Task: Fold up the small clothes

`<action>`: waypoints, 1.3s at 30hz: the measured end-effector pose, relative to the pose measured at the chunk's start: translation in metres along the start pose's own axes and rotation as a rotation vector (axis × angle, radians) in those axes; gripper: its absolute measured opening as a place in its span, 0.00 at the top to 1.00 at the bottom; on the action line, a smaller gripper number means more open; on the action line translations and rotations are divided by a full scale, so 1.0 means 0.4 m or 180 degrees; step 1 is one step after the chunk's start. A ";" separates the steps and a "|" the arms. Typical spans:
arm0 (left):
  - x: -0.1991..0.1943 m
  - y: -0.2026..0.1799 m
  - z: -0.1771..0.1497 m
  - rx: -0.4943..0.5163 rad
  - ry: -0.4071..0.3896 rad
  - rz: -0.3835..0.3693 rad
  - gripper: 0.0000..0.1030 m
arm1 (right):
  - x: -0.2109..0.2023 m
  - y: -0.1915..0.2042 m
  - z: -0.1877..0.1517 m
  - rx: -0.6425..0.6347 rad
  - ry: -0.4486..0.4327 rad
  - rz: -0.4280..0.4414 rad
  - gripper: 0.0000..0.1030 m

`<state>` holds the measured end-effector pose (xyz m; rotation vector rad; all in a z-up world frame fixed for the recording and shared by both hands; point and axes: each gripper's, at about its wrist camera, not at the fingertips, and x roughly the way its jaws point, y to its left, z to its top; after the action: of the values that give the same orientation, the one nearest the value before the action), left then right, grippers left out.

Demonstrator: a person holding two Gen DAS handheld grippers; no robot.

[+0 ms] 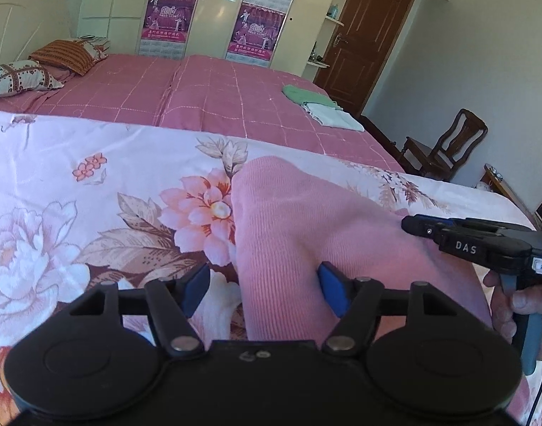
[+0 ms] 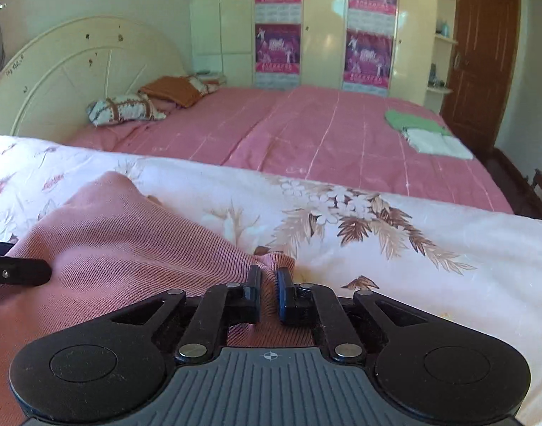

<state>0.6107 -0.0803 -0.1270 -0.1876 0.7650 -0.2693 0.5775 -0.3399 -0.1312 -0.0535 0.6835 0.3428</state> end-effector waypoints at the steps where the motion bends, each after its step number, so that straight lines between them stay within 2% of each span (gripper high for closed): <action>1: -0.015 -0.005 0.008 0.0045 -0.0073 -0.0001 0.39 | -0.018 -0.001 0.003 0.0055 -0.0090 -0.0007 0.82; 3: -0.043 -0.020 0.031 0.0087 -0.0274 -0.0135 0.40 | -0.077 -0.011 0.008 0.0142 -0.0378 -0.0042 0.76; 4: -0.047 -0.031 0.043 0.0097 -0.0319 -0.0272 0.40 | -0.096 -0.018 0.014 0.0196 -0.0384 0.0023 0.76; 5: -0.041 -0.048 0.054 0.0142 -0.0293 -0.0370 0.39 | -0.109 -0.025 0.019 0.0232 -0.0360 0.0081 0.76; 7: 0.001 -0.088 0.060 0.0316 -0.0038 -0.0403 0.37 | -0.121 -0.024 0.019 0.0217 -0.0281 0.0170 0.76; 9: 0.058 -0.124 0.040 0.0544 0.0230 -0.0296 0.37 | -0.103 -0.025 0.003 0.0231 -0.0039 0.0366 0.76; 10: 0.072 -0.143 0.026 0.0733 0.0216 -0.0192 0.36 | -0.083 -0.021 -0.013 0.0154 0.0107 0.0332 0.76; 12: 0.067 -0.175 0.017 0.0952 0.0177 -0.0023 0.36 | -0.079 -0.010 -0.037 0.0115 0.0036 0.0283 0.76; 14: 0.036 -0.188 0.015 0.0985 0.0071 0.0049 0.36 | -0.097 -0.003 -0.027 0.0184 0.0018 0.0175 0.76; 15: 0.016 -0.189 0.012 0.0978 -0.0001 0.0041 0.35 | -0.125 0.002 -0.023 0.0193 -0.0079 0.0131 0.76; 18: -0.006 -0.189 0.000 0.0924 -0.0043 0.0088 0.31 | -0.194 0.003 -0.033 0.0269 -0.0280 0.0329 0.75; 20: 0.008 -0.194 -0.015 0.0960 0.0021 0.0152 0.31 | -0.208 0.009 -0.052 0.0233 -0.0235 0.0373 0.64; 21: 0.014 -0.201 -0.023 0.1004 0.0034 0.0201 0.31 | -0.202 0.014 -0.064 0.0168 -0.0129 0.0327 0.50; 22: 0.014 -0.208 -0.030 0.1042 0.0024 0.0225 0.31 | -0.182 0.020 -0.078 0.0103 0.0028 0.0234 0.46; 23: 0.009 -0.215 -0.034 0.1075 0.0010 0.0261 0.31 | -0.168 0.025 -0.089 0.0075 0.0084 0.0206 0.46; 24: -0.004 -0.221 -0.038 0.1091 -0.0014 0.0274 0.31 | -0.173 0.023 -0.095 0.0115 0.0029 0.0210 0.45; 26: -0.036 -0.225 -0.041 0.1068 -0.0084 0.0256 0.31 | -0.197 0.019 -0.095 0.0220 0.0007 0.0222 0.46; 29: -0.075 -0.225 -0.048 0.1016 -0.0168 0.0280 0.30 | -0.282 0.023 -0.093 0.0259 -0.0349 0.0340 0.46; 32: -0.105 -0.200 -0.060 0.0853 -0.0189 0.0334 0.30 | -0.325 0.027 -0.094 0.0234 -0.0404 0.0378 0.46; 35: -0.142 -0.132 -0.077 0.0544 -0.0211 0.0327 0.24 | -0.351 -0.032 -0.103 0.0585 -0.0320 0.0461 0.45; 38: -0.146 -0.052 -0.086 0.0140 -0.0109 0.0332 0.23 | -0.338 -0.142 -0.137 0.1247 -0.0046 0.0616 0.45; 39: -0.142 -0.029 -0.086 0.0003 -0.0050 0.0235 0.23 | -0.326 -0.172 -0.151 0.1476 0.0051 0.0697 0.45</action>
<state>0.5454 -0.0763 -0.1111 -0.1599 0.7547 -0.1980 0.4692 -0.4526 -0.1006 0.4628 0.7726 0.3862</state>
